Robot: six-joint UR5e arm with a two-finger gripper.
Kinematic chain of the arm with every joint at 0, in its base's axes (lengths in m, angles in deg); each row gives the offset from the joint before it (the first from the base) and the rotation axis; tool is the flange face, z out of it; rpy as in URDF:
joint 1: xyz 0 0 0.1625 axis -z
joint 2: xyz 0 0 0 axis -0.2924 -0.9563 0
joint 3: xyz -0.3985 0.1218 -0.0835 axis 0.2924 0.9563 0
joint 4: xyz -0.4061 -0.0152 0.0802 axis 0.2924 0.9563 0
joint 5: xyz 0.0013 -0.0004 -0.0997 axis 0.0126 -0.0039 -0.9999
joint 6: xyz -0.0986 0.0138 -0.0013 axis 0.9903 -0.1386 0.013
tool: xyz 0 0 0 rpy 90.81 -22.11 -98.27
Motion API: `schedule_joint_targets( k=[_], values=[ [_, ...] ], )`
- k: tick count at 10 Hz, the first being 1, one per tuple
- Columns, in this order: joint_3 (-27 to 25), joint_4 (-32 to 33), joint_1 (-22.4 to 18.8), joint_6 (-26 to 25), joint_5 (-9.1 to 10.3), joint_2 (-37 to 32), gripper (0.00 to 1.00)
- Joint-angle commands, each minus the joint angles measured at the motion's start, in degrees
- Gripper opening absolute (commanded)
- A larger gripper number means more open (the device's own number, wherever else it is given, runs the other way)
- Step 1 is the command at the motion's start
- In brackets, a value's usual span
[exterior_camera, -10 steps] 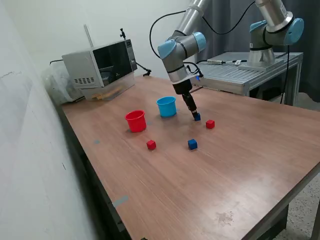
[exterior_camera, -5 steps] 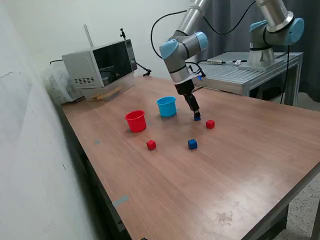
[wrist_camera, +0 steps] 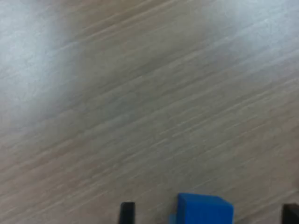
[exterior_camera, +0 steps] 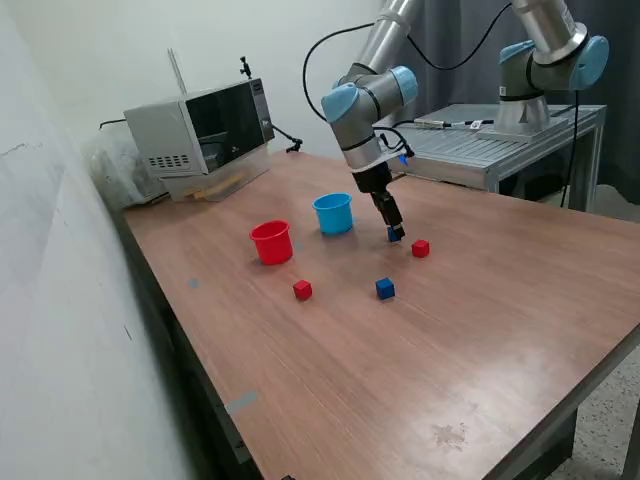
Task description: Place red objects in the red bin, and blue objects in the blue bin.
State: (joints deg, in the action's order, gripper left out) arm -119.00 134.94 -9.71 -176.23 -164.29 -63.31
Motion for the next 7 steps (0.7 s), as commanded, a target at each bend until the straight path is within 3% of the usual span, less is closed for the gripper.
schedule_joint_targets(
  k=[1, 7],
  values=[
    [0.06, -0.13, 0.18, 1.08, 0.0, 0.39, 0.0],
    [0.68, -0.57, 0.35, 1.35, -0.52, -4.61, 0.0]
  ],
)
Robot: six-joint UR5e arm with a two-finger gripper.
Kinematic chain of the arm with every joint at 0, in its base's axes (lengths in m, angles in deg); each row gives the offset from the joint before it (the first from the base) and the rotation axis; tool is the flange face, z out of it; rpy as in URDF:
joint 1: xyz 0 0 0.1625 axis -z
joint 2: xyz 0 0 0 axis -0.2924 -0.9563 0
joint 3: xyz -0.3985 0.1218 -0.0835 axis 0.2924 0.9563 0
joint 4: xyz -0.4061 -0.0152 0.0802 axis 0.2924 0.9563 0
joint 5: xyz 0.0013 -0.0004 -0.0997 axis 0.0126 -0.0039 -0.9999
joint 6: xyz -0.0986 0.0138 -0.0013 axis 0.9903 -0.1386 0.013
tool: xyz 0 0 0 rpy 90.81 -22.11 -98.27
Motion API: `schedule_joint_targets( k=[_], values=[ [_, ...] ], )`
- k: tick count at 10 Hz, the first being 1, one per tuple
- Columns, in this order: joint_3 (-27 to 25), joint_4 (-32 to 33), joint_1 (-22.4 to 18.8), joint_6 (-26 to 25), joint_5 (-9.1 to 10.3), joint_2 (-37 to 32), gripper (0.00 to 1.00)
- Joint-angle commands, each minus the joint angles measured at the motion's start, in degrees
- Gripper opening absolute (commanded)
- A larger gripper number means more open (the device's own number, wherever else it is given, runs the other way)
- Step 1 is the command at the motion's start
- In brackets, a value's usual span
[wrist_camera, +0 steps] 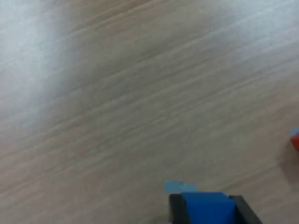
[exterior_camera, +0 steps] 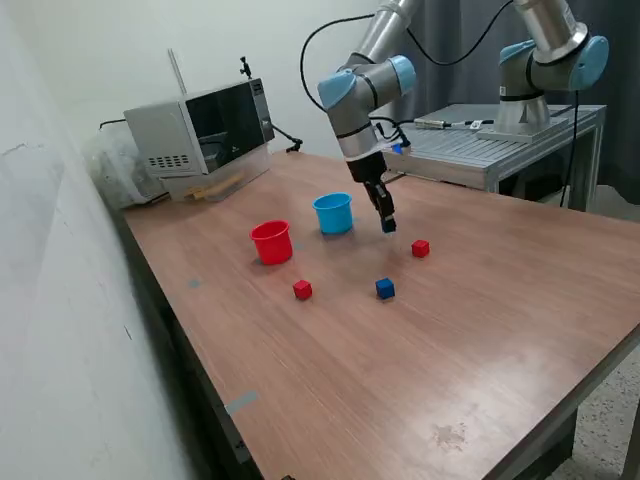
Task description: Place red objects in the red bin, and blue objects in the blue bin.
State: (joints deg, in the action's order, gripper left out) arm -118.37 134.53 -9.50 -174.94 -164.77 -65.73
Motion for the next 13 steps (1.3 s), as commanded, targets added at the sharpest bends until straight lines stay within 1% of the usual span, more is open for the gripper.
schedule_joint_targets(
  k=[1, 3, 5, 7, 8, 11, 12, 13],
  values=[
    [-0.03, -0.59, 0.32, 0.14, -0.05, -4.04, 0.0],
    [0.4, -3.66, 1.11, 2.06, -0.14, -6.68, 0.0],
    [3.99, -6.29, 5.23, 3.65, -0.14, -7.92, 0.0],
    [5.67, -6.13, 8.31, 5.93, -0.05, -7.57, 0.0],
    [6.37, -6.04, 9.72, 6.11, -0.05, -7.31, 0.0],
    [6.04, -6.13, 13.06, 6.9, -0.4, -5.91, 0.0],
    [5.94, -5.96, 13.33, 7.08, -1.27, -5.55, 0.0],
    [5.77, -5.78, 13.33, 7.52, -1.45, -4.68, 0.0]
  ],
)
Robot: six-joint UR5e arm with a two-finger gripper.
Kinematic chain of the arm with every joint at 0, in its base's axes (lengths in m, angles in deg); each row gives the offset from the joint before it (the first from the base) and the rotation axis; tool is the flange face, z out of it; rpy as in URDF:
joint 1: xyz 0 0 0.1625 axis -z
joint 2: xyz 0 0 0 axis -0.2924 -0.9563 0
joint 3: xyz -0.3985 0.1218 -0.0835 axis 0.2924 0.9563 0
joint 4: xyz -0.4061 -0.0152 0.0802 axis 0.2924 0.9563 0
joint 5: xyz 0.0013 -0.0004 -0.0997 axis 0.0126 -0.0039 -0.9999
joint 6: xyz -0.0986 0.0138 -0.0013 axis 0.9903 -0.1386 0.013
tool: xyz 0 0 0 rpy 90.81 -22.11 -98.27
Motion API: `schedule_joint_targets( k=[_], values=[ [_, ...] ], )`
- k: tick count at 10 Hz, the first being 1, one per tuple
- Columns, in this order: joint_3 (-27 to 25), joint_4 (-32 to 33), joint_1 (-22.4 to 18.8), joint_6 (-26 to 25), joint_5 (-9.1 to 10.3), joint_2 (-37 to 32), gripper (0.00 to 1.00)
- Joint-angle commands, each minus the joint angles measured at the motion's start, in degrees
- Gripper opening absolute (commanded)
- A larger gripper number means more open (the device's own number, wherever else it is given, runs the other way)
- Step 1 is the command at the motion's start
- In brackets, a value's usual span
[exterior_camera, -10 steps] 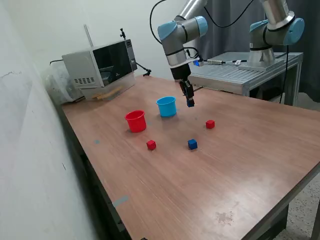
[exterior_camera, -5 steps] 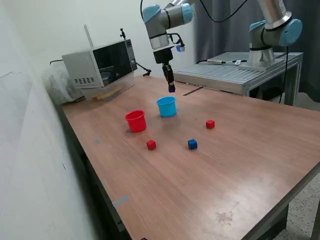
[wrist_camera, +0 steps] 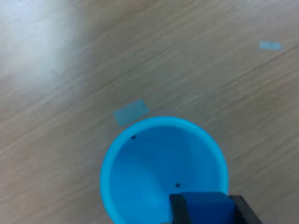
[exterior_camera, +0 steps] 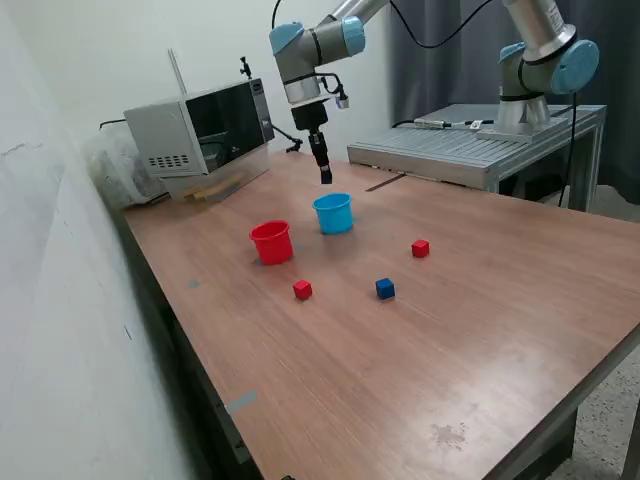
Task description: Place red objects in the red bin, and blue objects in the blue bin.
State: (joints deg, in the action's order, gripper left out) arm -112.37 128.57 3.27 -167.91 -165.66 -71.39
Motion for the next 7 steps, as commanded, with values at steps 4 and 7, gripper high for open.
schedule_joint_targets(
  k=[4, 7],
  values=[
    [-0.07, 1.14, 2.06, 0.59, -1.17, 1.78, 1.0],
    [0.2, 0.53, 1.27, 1.46, -1.17, 1.78, 1.0]
  ],
)
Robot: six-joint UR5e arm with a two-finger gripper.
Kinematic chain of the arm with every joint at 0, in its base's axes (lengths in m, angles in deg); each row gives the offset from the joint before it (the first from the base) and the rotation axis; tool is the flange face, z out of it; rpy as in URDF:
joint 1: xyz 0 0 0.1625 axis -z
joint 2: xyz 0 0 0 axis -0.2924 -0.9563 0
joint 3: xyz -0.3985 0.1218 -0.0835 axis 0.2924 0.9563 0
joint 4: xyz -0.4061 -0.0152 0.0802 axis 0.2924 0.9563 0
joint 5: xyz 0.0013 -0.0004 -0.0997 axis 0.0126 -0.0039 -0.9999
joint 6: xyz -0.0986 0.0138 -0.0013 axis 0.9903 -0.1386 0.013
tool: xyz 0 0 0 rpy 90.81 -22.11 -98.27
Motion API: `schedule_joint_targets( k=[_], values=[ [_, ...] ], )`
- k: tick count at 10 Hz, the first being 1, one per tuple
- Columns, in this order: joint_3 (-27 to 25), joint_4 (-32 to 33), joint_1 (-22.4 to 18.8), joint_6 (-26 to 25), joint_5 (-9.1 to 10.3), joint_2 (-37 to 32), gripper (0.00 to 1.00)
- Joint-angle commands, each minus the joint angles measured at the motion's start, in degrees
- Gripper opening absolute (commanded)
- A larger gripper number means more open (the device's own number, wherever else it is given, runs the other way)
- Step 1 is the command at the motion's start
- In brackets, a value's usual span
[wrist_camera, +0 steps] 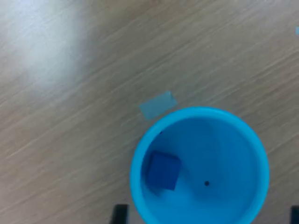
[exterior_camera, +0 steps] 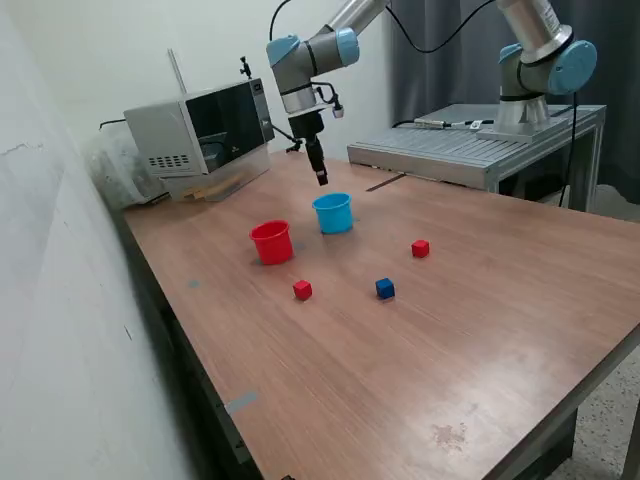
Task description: Place red objects in the red bin, and blue objects in the blue bin.
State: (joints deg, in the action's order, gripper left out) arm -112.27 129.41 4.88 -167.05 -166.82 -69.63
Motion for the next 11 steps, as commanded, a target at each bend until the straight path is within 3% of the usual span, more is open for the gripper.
schedule_joint_targets(
  k=[1, 3, 6, 10, 11],
  values=[
    [0.02, -0.39, -1.47, 4.26, 0.07, -0.07, 1.0],
    [-0.25, -4.59, -8.84, 11.74, 0.07, -1.12, 1.0],
    [-1.47, -4.88, -18.41, 11.94, 0.24, -3.58, 1.0],
    [-2.53, -4.53, -25.2, 11.77, 1.03, -3.94, 1.0],
    [-2.88, -4.09, -26.0, 11.85, 2.51, -3.85, 1.0]
  ],
)
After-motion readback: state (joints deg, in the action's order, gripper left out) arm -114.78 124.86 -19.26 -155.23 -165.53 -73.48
